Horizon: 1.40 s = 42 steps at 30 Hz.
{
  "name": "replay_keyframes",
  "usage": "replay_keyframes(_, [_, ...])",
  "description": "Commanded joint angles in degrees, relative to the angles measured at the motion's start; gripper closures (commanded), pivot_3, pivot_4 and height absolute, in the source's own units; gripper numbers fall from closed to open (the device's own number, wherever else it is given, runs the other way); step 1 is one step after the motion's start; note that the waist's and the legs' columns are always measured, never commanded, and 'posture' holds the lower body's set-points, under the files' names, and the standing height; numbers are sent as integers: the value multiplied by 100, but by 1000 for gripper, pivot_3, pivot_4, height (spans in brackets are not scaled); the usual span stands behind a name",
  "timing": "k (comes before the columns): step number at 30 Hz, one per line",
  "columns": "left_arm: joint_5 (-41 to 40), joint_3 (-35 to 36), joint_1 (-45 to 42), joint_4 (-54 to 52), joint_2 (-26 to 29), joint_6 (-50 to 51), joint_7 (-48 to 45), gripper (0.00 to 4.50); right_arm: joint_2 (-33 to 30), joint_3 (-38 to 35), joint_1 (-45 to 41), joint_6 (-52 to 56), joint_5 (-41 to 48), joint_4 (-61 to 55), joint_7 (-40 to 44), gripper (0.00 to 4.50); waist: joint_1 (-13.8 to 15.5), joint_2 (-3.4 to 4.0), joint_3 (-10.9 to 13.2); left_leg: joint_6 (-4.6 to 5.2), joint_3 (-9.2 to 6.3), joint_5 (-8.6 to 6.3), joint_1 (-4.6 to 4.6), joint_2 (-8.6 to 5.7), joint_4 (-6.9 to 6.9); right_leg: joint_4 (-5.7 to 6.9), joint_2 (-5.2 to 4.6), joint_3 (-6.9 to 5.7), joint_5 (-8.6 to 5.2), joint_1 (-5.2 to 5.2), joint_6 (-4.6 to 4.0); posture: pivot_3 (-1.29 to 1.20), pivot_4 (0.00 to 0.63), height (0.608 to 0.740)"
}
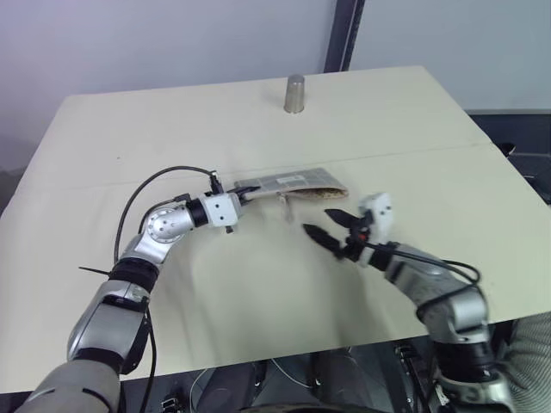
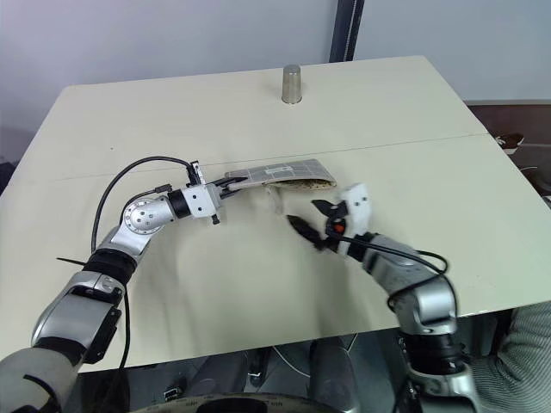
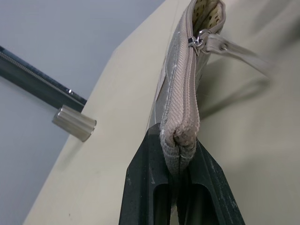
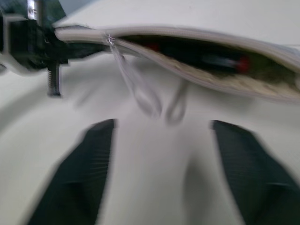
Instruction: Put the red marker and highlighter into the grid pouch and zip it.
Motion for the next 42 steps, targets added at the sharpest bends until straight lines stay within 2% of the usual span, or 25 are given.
replay_keyframes(1, [-7,25,-56,-168,55,-194,40,4500,266,30,-406,-141,-68,237,-196,65,1,0,0,0,0,0,0,0,0,0,1,0,0,-1,0,0,150,740])
replay_keyframes(11, [27,-4,14,-273,-49,-278,54,4500,614,345,-1201,-507,-312,1176,109,65,-17,1,0,-1,-1,1,0,0,-1,2,4,0,2,-3,-2,0,150,740])
replay_keyframes(14, [50,-7,7,-275,-52,-292,61,4500,676,385,-1187,-518,-331,1205,149,903,-26,1,0,-1,-1,1,1,0,-1,2,4,0,2,-3,-2,0,150,740])
replay_keyframes(16, [54,-5,8,-282,-49,-291,64,4500,667,324,-1169,-528,-364,1203,127,1902,-32,1,0,-1,-1,1,1,0,-1,3,4,0,2,-3,-2,0,150,740])
replay_keyframes(21, [64,-1,46,-273,8,-310,43,4500,190,-105,-858,-498,-311,1003,193,4453,-1,1,0,-1,-1,1,1,0,0,3,4,0,2,-3,-2,0,150,740])
replay_keyframes(31, [53,40,12,-117,64,-271,51,4500,-1632,-1312,-15,-916,-633,1467,518,4453,2,2,0,-1,1,1,0,-1,0,1,1,0,1,2,-2,0,150,740])
replay_keyframes(33, [-449,69,51,-125,-23,-24,-427,4500,-1812,-1424,91,-1010,-612,1463,596,4453,-17,2,0,-1,2,1,1,4,-2,1,3,0,1,1,-2,0,150,740])
replay_keyframes(35, [-1002,157,113,-206,-142,372,-920,3769,-1905,-1421,155,-1063,-651,1419,613,4500,-16,2,0,0,3,1,1,5,-1,3,3,0,1,0,-2,0,150,740])
replay_keyframes(37, [-1246,180,162,-284,-171,561,-1219,2950,-1940,-1335,246,-1126,-724,1318,642,3883,-11,2,0,0,3,1,0,4,4,4,2,0,1,1,-2,0,150,740])
replay_keyframes(38, [-1252,193,181,-301,-168,564,-1254,2407,-1921,-1347,284,-1117,-714,1246,625,3541,-13,2,0,0,3,1,0,4,5,3,2,0,1,2,-2,0,150,740])
replay_keyframes(42, [-1826,369,333,-573,-175,1051,-1769,274,-2113,-1561,585,-1008,-496,821,892,1426,7,2,0,0,2,1,0,4,4,3,2,0,1,3,-2,0,150,740])
